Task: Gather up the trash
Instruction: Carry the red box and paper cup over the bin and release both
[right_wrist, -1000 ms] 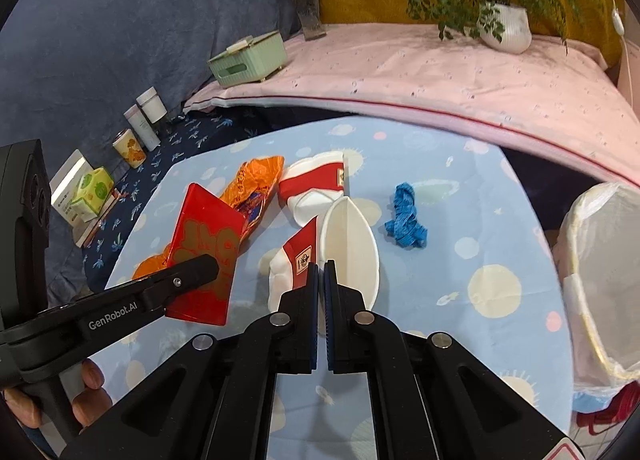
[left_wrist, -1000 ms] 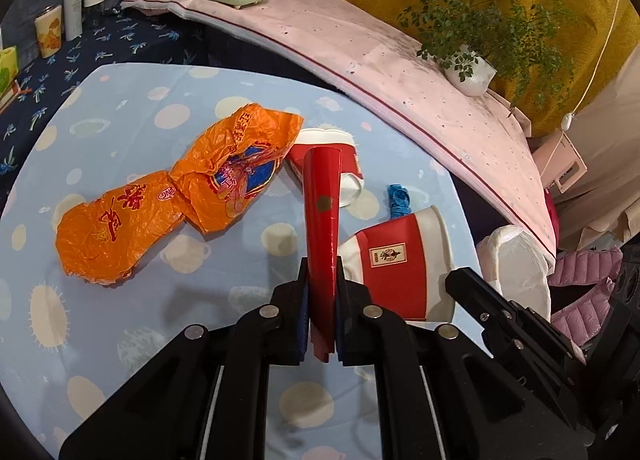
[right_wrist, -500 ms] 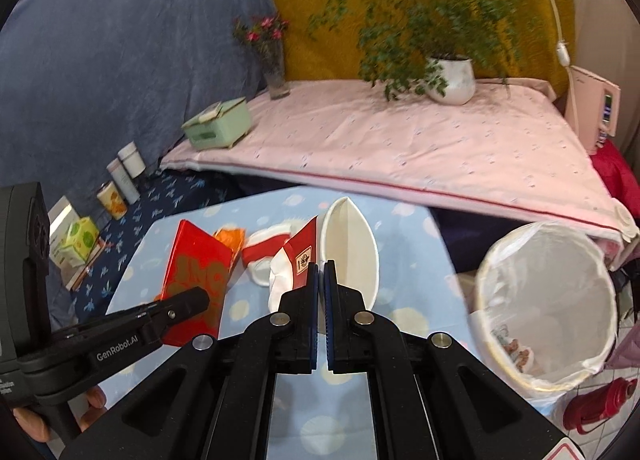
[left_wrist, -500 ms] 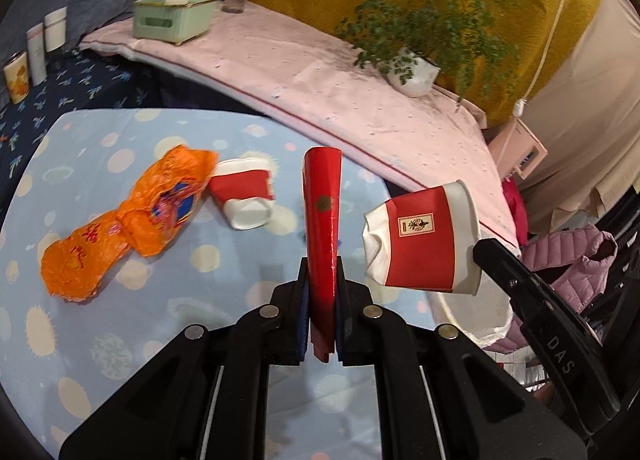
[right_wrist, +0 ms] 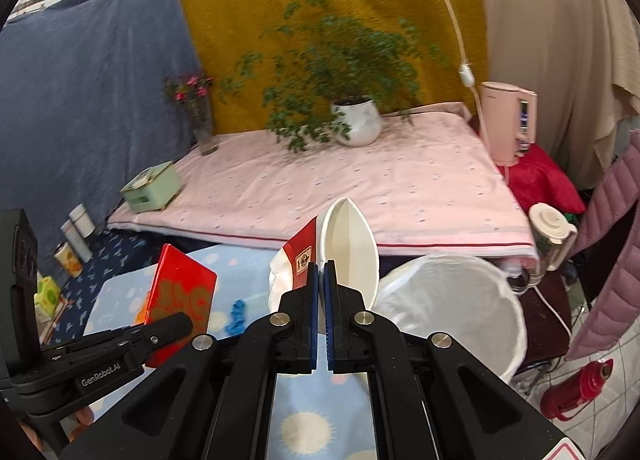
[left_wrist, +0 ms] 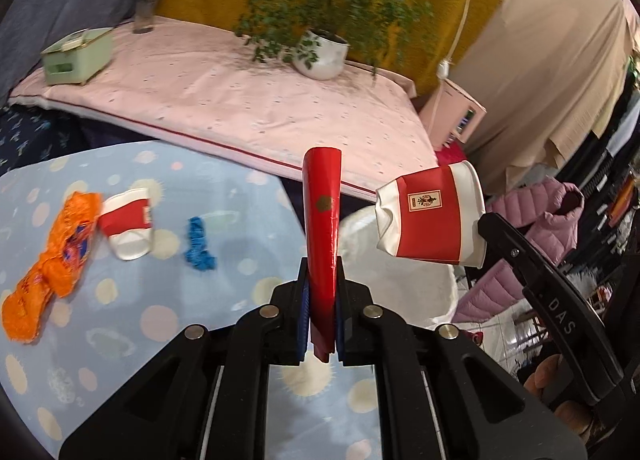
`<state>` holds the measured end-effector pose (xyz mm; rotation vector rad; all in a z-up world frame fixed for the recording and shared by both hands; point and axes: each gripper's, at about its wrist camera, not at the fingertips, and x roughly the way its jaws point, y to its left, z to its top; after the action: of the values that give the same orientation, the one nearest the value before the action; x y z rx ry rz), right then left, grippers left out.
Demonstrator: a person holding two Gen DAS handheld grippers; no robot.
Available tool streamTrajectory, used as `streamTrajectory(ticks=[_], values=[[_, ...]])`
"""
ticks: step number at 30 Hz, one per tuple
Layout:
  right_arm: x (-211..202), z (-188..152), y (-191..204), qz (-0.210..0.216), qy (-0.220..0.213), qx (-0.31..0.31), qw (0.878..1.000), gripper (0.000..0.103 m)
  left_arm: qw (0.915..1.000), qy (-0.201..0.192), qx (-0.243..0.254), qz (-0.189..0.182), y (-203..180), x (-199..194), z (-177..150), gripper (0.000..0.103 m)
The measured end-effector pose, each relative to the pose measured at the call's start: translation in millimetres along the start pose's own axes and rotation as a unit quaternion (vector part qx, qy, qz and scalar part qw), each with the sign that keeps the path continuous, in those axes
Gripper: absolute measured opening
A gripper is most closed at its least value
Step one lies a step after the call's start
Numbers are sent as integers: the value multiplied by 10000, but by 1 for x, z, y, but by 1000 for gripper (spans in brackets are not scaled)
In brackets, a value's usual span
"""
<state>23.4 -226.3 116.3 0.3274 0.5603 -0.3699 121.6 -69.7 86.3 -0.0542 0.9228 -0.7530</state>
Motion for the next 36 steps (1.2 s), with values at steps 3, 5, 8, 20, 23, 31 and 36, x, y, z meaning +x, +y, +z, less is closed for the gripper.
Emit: streamTrajectory(ticks=[3,5,8,20,23,31,36], values=[[-2,1,-21,-207,-42,98,9997,3,9997,67,181,-167,-21,13,2,9],[-1,1,-36,-347,-37,187,9992,3,9990,147,280,-310,-35,22,4,9],[2,-1,-57,-494,8,319,9983,3,9974,294,388,-534,-52,38,5,10],[26,-15,-106,-816,261,637,9943,4,9906,806,607,-922,-92,103,5,14],[31,-16,-112,-865,283,742,9931,9,9920,762,596,-811,-96,111,3,39],[31,-16,-111,-943,225,769,9923,41,9965,548,566,-264,-82,111,4,51],[31,-14,-97,-851,214,691,9937,47,9984,373,423,58,-64,98,6,51]])
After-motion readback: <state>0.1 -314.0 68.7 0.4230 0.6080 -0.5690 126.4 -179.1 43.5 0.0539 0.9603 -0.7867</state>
